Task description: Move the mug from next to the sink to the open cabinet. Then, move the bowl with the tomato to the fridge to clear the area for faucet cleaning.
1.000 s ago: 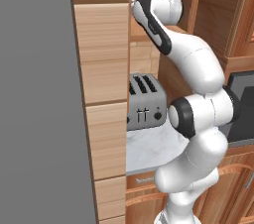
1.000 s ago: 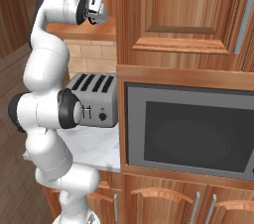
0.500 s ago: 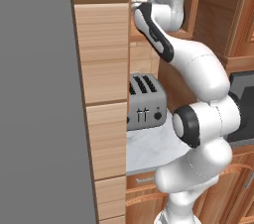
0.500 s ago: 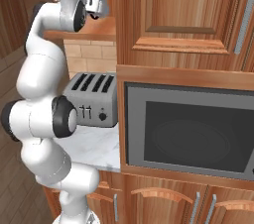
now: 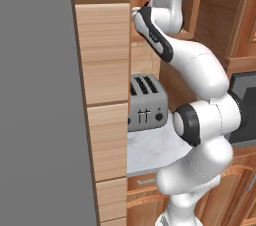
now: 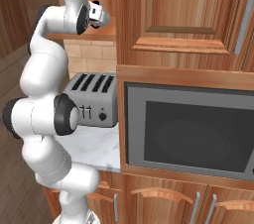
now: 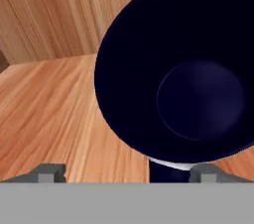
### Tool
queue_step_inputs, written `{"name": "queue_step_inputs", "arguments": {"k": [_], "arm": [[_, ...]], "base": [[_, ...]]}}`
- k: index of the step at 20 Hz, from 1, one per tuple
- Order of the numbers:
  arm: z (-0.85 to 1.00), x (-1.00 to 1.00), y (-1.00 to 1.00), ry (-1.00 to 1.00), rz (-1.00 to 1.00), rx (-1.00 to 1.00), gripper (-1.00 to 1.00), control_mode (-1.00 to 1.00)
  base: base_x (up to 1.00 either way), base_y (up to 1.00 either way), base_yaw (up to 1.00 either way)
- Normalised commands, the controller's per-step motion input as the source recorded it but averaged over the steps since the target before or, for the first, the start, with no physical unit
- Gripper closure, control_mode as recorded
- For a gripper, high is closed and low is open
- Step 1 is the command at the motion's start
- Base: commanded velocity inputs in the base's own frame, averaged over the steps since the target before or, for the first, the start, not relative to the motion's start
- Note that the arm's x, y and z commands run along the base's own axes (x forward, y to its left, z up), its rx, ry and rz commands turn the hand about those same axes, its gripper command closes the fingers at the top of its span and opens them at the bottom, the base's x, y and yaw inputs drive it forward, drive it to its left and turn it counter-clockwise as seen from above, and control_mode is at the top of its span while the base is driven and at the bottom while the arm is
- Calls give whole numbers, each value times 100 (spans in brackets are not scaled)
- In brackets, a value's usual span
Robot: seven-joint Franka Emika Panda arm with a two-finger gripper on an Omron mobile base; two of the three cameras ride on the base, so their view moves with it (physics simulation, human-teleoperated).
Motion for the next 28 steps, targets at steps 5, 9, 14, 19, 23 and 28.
{"name": "queue_step_inputs", "arguments": {"k": [5,9,14,19,23,28], "arm": [[3,18,0,37,0,0,-100,-100],[0,0,-1,-1,0,0,-100,-100],[15,-24,-11,-25,0,0,-100,-100],[-24,-94,-30,-39,0,0,-100,-100],[-100,-100,-56,-21,0,0,-100,-100],[-100,-100,-27,1,1,-16,-100,-100]], "base": [[0,0,0],[0,0,0],[0,0,0],[0,0,0],[0,0,0],[0,0,0]]}}
